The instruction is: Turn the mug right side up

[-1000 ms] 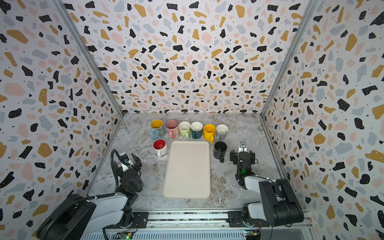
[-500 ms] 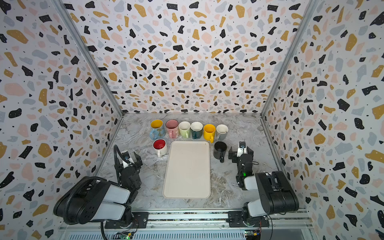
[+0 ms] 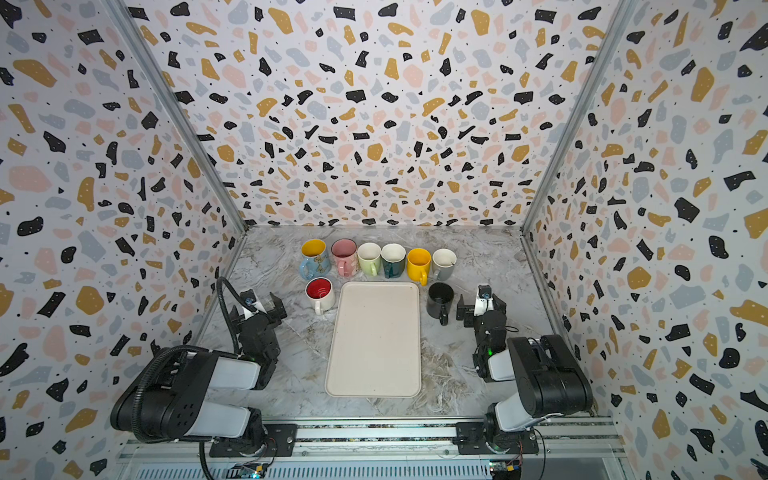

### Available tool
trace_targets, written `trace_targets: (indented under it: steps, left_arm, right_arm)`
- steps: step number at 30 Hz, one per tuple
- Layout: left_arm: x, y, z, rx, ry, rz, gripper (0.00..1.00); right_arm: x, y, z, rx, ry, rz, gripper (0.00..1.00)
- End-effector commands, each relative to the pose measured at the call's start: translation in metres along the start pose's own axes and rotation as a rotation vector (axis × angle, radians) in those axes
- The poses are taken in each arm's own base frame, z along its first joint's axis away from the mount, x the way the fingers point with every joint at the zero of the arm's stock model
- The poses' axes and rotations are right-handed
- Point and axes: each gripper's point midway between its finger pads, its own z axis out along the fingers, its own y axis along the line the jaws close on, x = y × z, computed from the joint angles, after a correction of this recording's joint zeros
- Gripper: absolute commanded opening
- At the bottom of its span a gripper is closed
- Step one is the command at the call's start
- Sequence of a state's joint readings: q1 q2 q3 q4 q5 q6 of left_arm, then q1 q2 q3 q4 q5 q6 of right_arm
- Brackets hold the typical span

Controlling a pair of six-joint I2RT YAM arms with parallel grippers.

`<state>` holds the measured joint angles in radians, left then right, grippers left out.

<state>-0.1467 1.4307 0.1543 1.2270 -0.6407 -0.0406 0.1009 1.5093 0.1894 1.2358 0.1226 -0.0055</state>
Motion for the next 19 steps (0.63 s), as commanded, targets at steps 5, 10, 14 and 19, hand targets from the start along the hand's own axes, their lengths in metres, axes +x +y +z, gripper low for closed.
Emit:
trace_targets:
  steps: [5, 10, 14, 19]
  left_arm:
    - [-0.0082, -0.0006, 0.0005, 0.007, -0.026, -0.039, 1.0]
    - [-0.0089, -0.0005, 0.0004, 0.007, -0.028, -0.04, 1.0]
    - [-0.0092, -0.0004, 0.0003, 0.007, -0.029, -0.041, 1.0]
    - [-0.0094, -0.0005, 0.0004, 0.007, -0.03, -0.041, 1.0]
  right_arm:
    - [-0.016, -0.0009, 0.0013, -0.001, -0.052, 0.012, 0.99]
    - [-0.0154, -0.0001, 0.0023, -0.004, -0.047, 0.013, 0.99]
    - [-0.0159, -0.0009, 0.0018, -0.003, -0.05, 0.013, 0.99]
    - [-0.0161, -0.0012, 0.0012, -0.002, -0.052, 0.014, 0.99]
